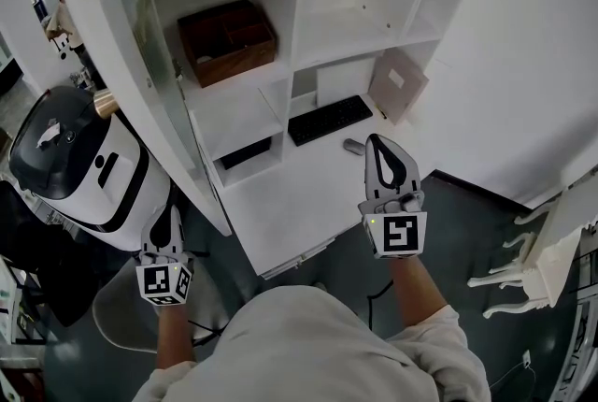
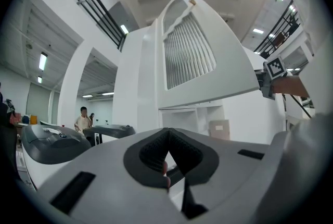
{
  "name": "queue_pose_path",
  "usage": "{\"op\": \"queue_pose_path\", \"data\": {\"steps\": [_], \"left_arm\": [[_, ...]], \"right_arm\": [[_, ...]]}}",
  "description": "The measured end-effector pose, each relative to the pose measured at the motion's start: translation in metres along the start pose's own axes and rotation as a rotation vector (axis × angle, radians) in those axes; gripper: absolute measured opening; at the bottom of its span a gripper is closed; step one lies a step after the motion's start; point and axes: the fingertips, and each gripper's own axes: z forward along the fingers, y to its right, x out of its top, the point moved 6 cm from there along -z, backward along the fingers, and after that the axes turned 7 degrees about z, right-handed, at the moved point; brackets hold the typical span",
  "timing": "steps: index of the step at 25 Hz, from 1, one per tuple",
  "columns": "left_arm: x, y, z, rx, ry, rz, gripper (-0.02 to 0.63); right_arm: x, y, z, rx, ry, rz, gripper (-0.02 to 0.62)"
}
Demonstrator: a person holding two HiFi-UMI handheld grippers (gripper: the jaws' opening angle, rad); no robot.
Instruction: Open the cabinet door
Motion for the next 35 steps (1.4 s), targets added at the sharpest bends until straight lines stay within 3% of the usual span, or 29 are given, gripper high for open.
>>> {"op": "queue_pose_path", "data": {"steps": [18,35], "left_arm": [[0.0,0.006,0.007,-0.016,-0.001,0.007,-0.002],[0.002,0.009,0.009,-0.018,0.004,0.007,-0.002]], "right_arm": [[-0.084,-0.015,-0.033,0.009,-0.179,0.115,0.003],[-0.095,-0.018,-0.037,0.021,-0.2,0.134,0.002]]}}
